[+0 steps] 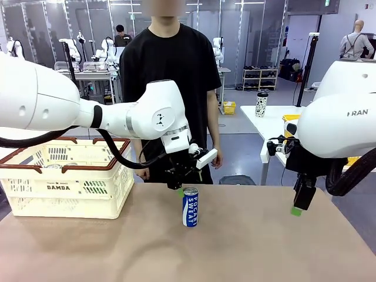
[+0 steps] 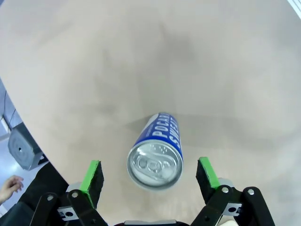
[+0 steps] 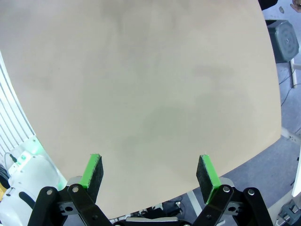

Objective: Place the drinks into the Shopping basket.
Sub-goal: Pick up one drink and place it into the Shopping basket.

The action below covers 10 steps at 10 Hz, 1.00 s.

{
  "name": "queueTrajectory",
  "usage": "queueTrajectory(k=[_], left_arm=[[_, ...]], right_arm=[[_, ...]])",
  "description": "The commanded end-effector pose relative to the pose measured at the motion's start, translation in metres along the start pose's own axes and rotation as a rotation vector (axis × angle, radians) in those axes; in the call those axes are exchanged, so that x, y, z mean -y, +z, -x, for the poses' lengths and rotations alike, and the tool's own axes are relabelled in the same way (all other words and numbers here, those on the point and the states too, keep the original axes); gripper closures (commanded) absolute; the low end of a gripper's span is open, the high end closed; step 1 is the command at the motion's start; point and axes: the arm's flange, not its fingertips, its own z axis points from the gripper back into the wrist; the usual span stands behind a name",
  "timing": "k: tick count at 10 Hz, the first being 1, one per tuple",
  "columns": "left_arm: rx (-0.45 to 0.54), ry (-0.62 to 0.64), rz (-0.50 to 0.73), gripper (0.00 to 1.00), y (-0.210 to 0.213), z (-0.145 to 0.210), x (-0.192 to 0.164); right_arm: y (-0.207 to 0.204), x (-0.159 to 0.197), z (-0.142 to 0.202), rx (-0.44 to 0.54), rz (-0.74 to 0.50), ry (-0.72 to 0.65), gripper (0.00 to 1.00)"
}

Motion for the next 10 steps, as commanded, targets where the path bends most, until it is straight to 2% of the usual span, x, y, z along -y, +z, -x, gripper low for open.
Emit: queueTrajectory(k=[1, 10], left_arm=[[-0.020, -0.013, 0.048, 0.00, -0.004, 0.000, -0.013], [-0.023, 0.003, 0.150, 0.00, -0.050, 0.006, -0.018]], right_arm=[[0.001, 0.000, 0.001, -0.009, 0.003, -0.002, 0.00], [0.001, 0.000, 0.001, -0.009, 0.003, -0.002, 0.00]])
